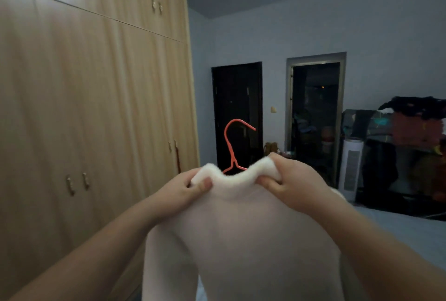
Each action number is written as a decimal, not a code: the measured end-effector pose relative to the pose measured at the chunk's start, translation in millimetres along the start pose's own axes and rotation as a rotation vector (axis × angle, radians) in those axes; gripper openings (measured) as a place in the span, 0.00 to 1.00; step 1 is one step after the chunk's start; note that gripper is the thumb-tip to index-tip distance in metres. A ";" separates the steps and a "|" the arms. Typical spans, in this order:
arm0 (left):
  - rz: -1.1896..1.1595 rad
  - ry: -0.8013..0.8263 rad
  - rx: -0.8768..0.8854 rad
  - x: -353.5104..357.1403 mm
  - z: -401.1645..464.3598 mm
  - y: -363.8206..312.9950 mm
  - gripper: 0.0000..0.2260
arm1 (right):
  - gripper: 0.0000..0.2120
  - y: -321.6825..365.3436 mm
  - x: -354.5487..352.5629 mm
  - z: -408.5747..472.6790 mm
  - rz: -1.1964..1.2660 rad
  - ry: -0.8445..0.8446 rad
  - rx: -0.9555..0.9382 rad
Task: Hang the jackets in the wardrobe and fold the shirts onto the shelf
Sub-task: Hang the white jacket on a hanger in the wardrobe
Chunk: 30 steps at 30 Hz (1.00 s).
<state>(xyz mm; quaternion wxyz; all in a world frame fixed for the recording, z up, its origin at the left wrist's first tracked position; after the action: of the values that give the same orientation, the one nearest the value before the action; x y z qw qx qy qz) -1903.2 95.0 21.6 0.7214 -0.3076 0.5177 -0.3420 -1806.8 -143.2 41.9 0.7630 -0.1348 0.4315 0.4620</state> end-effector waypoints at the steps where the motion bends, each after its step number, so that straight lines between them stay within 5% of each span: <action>1: 0.016 -0.073 0.037 -9.8 -8.5 1.9 0.12 | 0.18 17.9 5.0 5.6 -0.021 0.017 -0.043; 4: 0.096 -0.207 0.076 -48.6 -40.6 7.9 0.03 | 0.19 61.2 22.9 23.1 -0.015 -0.004 -0.116; 13: 0.387 -0.225 -0.189 -206.5 -201.8 38.2 0.07 | 0.09 240.5 89.4 55.8 0.318 0.058 -0.305; 19: 0.432 -0.434 -0.336 -308.7 -350.5 51.2 0.04 | 0.03 392.3 136.7 69.4 0.516 0.070 -0.395; 22: 0.543 -0.362 -0.466 -346.0 -417.0 51.0 0.14 | 0.18 468.9 168.7 62.0 0.614 0.050 -0.472; 26: 0.219 -0.439 -0.495 -388.7 -468.1 35.9 0.19 | 0.15 563.0 205.7 51.6 0.704 0.122 -0.561; 30: 0.146 -0.404 -0.655 -409.7 -499.2 60.2 0.13 | 0.17 643.4 216.4 48.1 0.766 0.188 -0.657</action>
<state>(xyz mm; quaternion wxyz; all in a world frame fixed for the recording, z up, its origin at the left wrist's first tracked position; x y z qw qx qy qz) -2464.9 417.5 56.2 0.6947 -0.5452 0.4675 -0.0391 -2266.1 358.7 25.1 0.4142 -0.2408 0.3487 0.8055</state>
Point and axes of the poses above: each hand's wrist, its own z-axis towards the middle knuckle, its own x-axis out of the palm, y = z × x, the point moved 4 cm from there along z, towards the middle knuckle, and after that the axes turned 5 degrees about -x, right-handed, at the moved point
